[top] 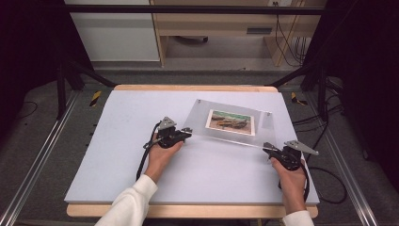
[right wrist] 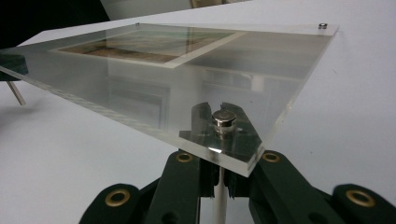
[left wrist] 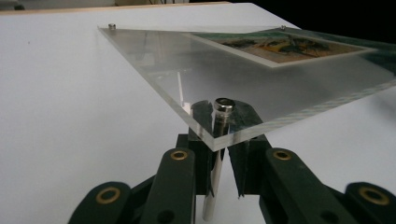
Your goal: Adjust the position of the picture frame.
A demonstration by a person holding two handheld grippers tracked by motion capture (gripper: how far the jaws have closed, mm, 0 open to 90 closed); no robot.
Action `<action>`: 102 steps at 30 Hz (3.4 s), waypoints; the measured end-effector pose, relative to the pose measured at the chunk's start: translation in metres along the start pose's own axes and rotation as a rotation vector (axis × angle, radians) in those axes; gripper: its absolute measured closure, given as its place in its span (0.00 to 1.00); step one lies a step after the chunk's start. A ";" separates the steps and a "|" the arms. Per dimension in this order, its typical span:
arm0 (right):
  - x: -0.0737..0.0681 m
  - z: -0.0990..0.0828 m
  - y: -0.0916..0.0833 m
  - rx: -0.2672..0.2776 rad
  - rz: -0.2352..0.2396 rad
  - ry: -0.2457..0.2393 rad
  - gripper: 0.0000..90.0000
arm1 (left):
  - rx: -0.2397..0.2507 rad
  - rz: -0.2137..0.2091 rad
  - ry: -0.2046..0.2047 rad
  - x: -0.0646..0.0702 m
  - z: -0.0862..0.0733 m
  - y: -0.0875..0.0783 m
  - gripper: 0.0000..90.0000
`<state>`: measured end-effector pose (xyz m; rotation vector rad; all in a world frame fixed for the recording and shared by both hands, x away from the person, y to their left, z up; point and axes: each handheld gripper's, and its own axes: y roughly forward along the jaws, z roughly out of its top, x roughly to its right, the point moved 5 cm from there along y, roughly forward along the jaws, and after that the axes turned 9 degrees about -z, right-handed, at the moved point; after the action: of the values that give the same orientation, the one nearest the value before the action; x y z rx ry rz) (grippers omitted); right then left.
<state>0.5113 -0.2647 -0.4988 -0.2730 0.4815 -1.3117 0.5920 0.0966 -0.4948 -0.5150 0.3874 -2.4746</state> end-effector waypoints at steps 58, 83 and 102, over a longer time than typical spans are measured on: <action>-0.104 0.041 0.023 0.141 0.132 -0.173 0.94 | 0.197 0.152 0.066 -0.007 0.000 -0.139 0.92; -0.106 0.036 0.027 0.121 0.127 -0.189 0.94 | 0.182 0.153 0.058 -0.012 -0.013 -0.137 0.91; -0.105 0.012 0.026 0.036 0.123 -0.170 0.94 | 0.084 0.163 0.035 -0.009 -0.035 -0.133 0.92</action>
<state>0.5213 -0.1576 -0.4807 -0.3175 0.3258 -1.1650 0.5197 0.2132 -0.4777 -0.3901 0.3238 -2.3341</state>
